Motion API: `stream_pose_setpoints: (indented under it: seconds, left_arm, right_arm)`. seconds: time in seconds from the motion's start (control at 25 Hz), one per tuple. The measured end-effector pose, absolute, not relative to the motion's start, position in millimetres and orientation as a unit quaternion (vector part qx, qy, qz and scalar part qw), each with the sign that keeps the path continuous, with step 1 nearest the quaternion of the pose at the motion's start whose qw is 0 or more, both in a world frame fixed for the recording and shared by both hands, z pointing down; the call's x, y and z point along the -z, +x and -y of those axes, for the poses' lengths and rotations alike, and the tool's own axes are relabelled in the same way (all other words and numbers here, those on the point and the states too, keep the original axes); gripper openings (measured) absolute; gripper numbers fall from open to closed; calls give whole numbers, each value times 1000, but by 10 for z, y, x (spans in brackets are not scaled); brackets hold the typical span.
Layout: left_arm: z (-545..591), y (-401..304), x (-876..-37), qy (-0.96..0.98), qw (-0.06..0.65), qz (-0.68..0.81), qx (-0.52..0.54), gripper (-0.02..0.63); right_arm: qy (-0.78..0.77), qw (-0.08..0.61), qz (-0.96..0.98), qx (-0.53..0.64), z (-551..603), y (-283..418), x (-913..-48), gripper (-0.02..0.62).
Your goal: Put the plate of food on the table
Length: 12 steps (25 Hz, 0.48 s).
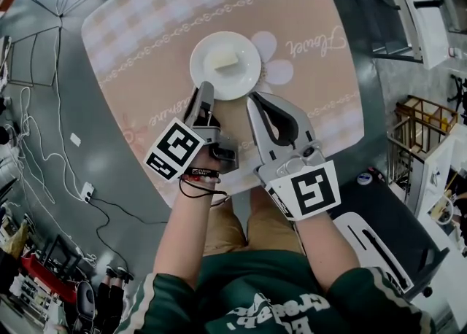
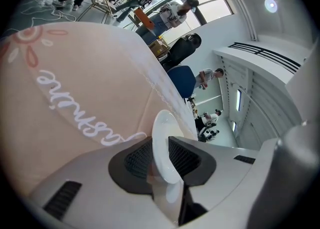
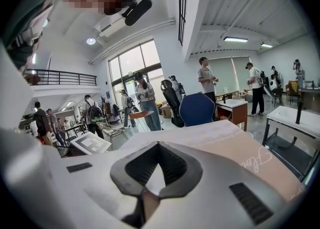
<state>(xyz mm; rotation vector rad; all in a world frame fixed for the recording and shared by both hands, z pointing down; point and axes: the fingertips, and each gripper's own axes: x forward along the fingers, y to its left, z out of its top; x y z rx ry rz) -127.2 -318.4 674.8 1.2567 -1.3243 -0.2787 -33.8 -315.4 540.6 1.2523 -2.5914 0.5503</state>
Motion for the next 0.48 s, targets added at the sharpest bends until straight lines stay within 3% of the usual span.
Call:
stream_pose_setpoints:
  seconds: [0.48]
  left_arm:
    - [3122, -1311, -6786, 545, 601, 573, 114, 94]
  right_arm:
    - [421, 111, 880, -189, 3055, -367, -5472, 15]
